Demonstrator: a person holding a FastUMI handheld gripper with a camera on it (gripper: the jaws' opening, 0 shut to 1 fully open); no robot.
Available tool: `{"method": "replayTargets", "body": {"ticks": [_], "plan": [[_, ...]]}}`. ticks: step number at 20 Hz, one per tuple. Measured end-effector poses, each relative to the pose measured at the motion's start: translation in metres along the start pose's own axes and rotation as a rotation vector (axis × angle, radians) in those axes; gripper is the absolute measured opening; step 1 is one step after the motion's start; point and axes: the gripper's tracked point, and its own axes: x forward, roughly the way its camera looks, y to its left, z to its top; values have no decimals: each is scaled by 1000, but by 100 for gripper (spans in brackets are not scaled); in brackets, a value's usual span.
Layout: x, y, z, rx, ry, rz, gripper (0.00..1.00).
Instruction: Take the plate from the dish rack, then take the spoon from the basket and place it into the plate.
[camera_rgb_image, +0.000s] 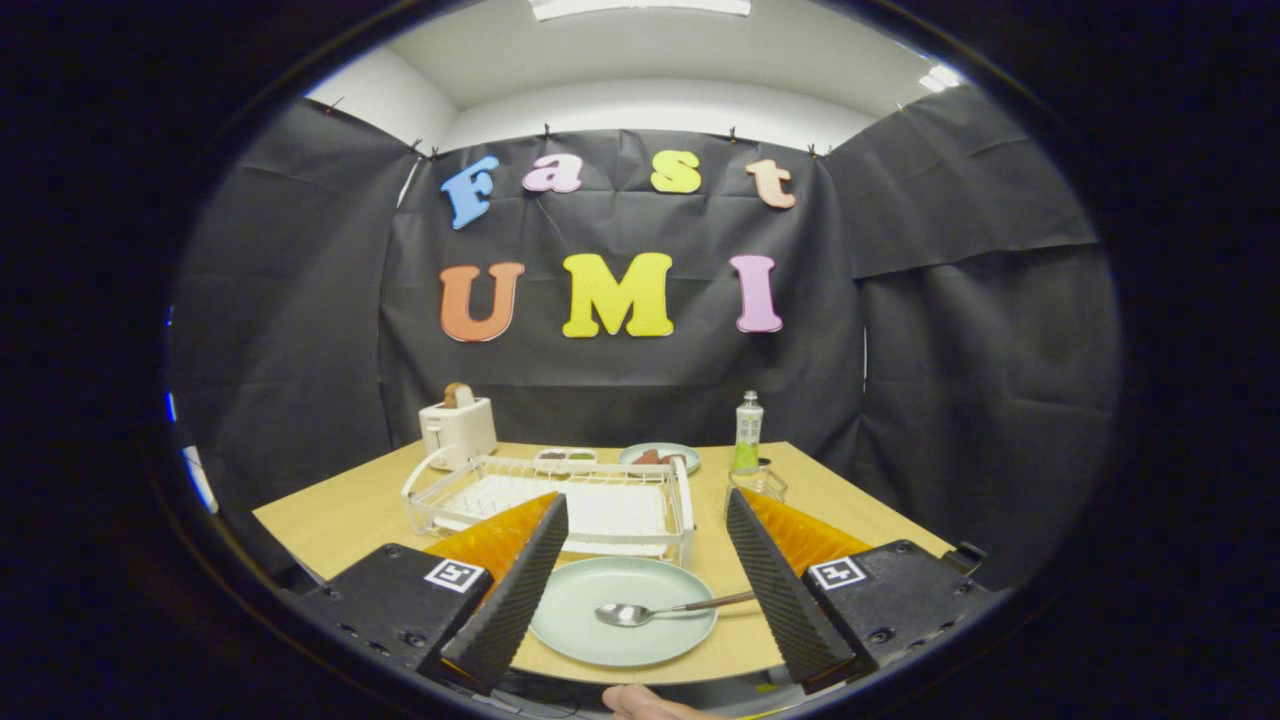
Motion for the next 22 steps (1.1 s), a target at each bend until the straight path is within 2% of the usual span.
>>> {"method": "replayTargets", "body": {"ticks": [22], "plan": [[-3, -13, -4, 23, -5, -15, 100]]}}
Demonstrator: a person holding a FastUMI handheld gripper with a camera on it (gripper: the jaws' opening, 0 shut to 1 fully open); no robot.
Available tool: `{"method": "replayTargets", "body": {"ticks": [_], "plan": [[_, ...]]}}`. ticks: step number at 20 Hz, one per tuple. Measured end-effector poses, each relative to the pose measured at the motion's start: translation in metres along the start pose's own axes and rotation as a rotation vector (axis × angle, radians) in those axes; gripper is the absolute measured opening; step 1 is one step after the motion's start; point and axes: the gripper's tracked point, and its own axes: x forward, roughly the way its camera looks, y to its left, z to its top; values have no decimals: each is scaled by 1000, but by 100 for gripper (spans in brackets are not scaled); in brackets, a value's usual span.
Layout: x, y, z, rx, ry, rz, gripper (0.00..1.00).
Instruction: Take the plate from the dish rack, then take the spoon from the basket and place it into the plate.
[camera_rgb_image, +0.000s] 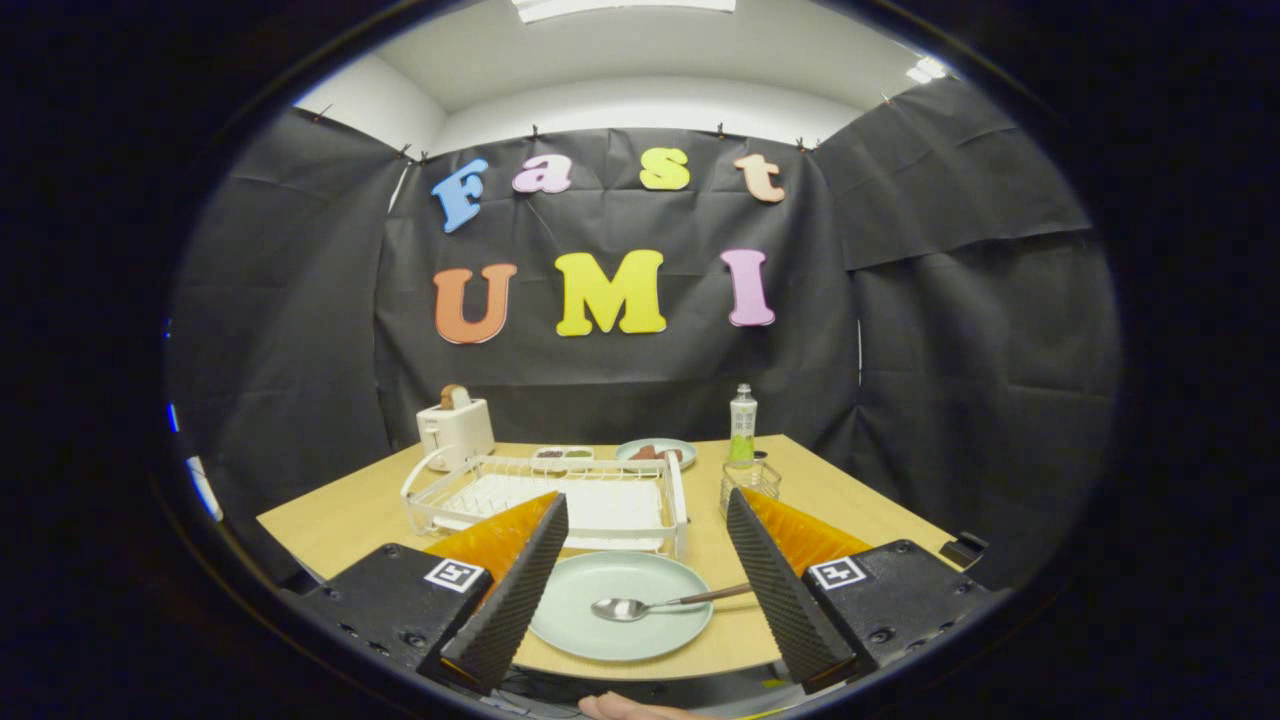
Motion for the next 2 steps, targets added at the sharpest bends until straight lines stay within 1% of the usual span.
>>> {"method": "replayTargets", "body": {"ticks": [2], "plan": [[0, -2, 2, -3, -3, -4, 100]]}}
